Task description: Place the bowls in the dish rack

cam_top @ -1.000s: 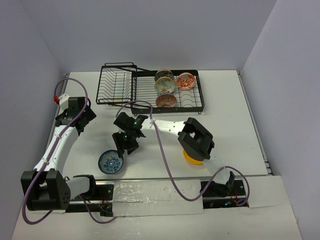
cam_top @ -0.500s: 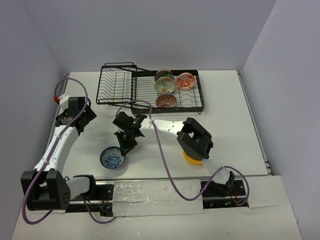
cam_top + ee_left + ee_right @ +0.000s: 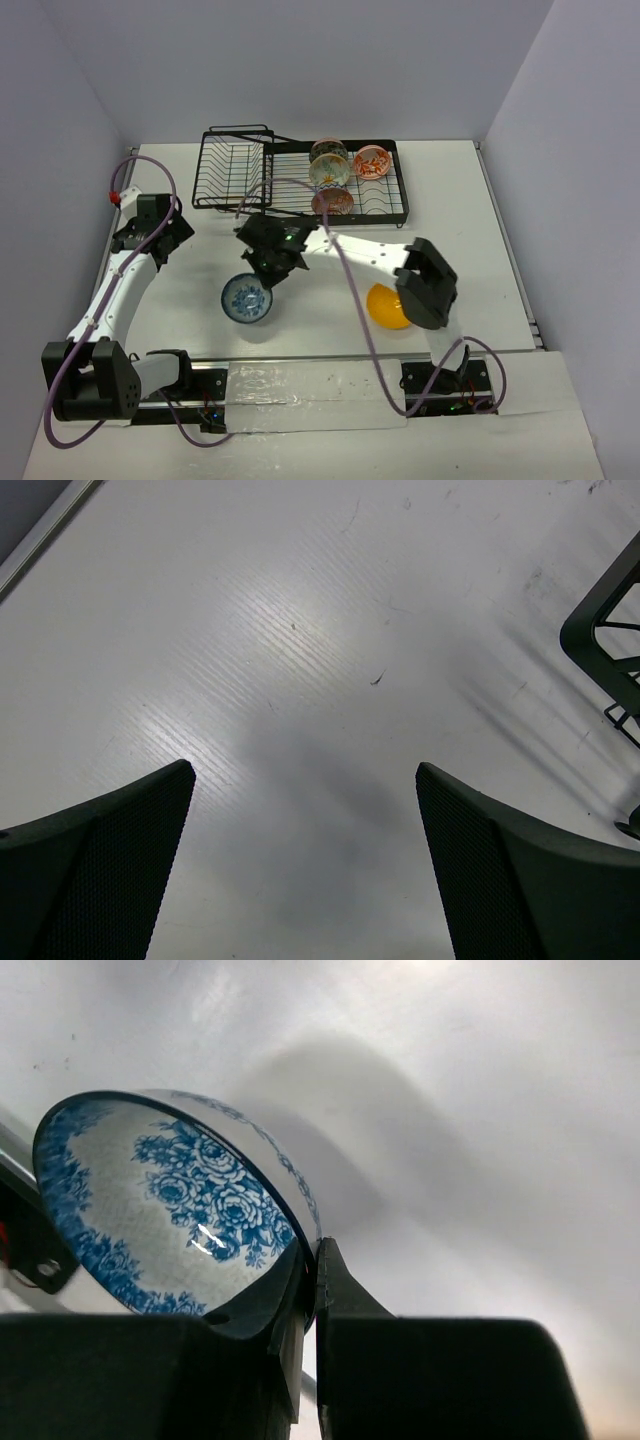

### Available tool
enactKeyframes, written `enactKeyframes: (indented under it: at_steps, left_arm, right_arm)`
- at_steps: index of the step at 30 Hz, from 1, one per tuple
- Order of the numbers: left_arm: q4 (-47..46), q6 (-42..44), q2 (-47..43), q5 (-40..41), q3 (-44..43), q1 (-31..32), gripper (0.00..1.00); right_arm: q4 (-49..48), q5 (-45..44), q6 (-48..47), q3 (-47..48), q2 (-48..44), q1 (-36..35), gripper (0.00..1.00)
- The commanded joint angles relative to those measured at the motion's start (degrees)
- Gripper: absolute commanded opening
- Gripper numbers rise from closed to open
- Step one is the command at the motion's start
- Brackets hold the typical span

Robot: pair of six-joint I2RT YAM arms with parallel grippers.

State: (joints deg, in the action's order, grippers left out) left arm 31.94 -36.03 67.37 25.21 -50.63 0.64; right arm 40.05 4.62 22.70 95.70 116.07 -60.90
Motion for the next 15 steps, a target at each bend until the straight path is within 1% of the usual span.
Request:
enactKeyframes:
  at_steps: [1, 2, 4, 5, 7, 11, 14, 15]
  left_arm:
    - [-1.53, 1.05, 0.65, -1.22, -2.01, 0.32, 0.97]
    - [-1.53, 1.14, 0.74, -1.3, -2.01, 0.32, 0.97]
    - [-1.53, 1.23, 0.83, -1.57, -2.01, 0.41, 0.96]
    - [-1.71, 1.23, 0.92, -1.66, -2.01, 0.41, 0.96]
    - [-1.62, 1.31, 0.92, -1.83, -2.01, 0.41, 0.96]
    - [-1.71, 1.4, 0.74, -2.01, -2.01, 0.59, 0.96]
    - [-1.62, 1.4, 0.65, -1.92, -2.01, 0.76, 0.96]
    - [-1.62, 1.4, 0.65, -1.75, -2.01, 0.67, 0.96]
  right_arm:
    - [-0.85, -16.79, -10.03, -0.34, -13.84, 0.61, 0.0]
    - [-0.94, -18.84, -13.09, -0.77, -16.55, 0.96, 0.0]
    - [-2.69, -23.67, -15.83, -2.88, -20.33, 1.31, 0.0]
    - [-3.66, -24.13, -18.37, -3.93, -21.58, 2.1, 0.0]
    - [-6.56, -25.79, -20.14, -7.27, -24.73, 2.81, 0.0]
    - [-7.62, -32.99, -22.08, -10.0, -27.47, 6.32, 0.0]
    - [-11.65, -36.61, -26.03, -13.69, -30.98, 10.01, 0.0]
    - [-15.41, -37.83, -27.17, -16.4, -32.04, 12.45, 0.0]
